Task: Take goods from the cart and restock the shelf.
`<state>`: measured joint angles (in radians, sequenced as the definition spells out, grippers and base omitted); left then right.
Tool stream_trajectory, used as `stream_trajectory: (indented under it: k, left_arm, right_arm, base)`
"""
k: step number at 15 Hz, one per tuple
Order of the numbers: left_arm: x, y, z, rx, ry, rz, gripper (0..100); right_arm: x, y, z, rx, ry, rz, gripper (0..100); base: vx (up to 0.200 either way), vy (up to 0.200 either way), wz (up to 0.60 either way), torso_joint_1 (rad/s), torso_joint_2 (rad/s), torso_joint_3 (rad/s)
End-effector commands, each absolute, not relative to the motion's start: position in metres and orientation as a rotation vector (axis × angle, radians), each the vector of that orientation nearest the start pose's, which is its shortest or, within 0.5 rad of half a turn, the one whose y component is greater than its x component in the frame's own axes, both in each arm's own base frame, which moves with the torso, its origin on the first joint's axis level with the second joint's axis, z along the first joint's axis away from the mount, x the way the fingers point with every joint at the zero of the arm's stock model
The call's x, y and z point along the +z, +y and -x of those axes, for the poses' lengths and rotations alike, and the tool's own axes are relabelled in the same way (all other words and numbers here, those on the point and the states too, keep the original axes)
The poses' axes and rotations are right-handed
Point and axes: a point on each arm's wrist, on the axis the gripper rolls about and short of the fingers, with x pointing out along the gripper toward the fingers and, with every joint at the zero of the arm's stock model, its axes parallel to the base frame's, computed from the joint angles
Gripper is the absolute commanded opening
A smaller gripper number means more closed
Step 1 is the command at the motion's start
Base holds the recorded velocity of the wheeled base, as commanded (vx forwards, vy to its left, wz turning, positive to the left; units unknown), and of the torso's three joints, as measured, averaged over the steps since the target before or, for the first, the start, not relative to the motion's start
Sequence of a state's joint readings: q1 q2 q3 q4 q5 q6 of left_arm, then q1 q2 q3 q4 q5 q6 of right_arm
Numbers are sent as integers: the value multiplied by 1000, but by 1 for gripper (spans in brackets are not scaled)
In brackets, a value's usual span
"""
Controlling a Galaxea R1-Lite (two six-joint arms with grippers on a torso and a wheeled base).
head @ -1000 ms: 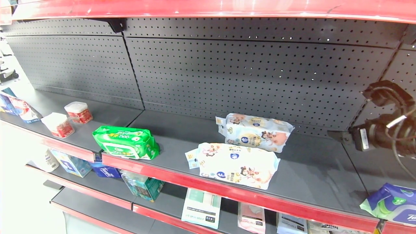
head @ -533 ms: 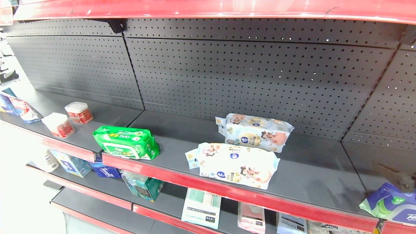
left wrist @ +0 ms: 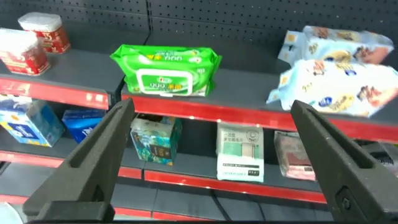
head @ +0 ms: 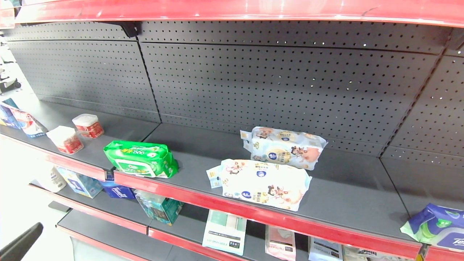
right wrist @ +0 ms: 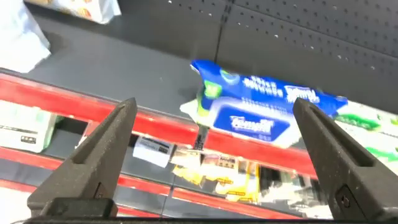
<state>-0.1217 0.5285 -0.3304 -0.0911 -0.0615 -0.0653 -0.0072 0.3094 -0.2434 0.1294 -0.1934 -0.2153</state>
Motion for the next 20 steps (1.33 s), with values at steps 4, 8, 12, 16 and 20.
stream_trajectory:
  k: [4, 8, 12, 16, 20]
  left_arm:
    - [190, -12, -91, -172, 315, 66, 100]
    - [191, -14, -96, -198, 327, 70, 100]
    - [191, -14, -96, -201, 329, 70, 100]
    - [190, -14, -99, -200, 341, 70, 100]
    - [192, -16, -114, -214, 377, 69, 100]
  right_arm:
    - [110, -4, 29, -191, 160, 231, 100]
    - [107, -4, 29, -187, 166, 233, 100]
    - [103, -4, 28, -175, 177, 237, 100]
    - [93, -4, 30, -152, 164, 229, 100]
    - [88, -3, 34, -121, 93, 139, 100]
  base:
    - [0, 0, -300, 0, 0, 1]
    - [0, 0, -600, 10, 2, -1]
    - [0, 0, -450, 2, 4, 1]
    - [0, 0, 0, 0, 0, 0]
    - [0, 0, 0, 0, 0, 0]
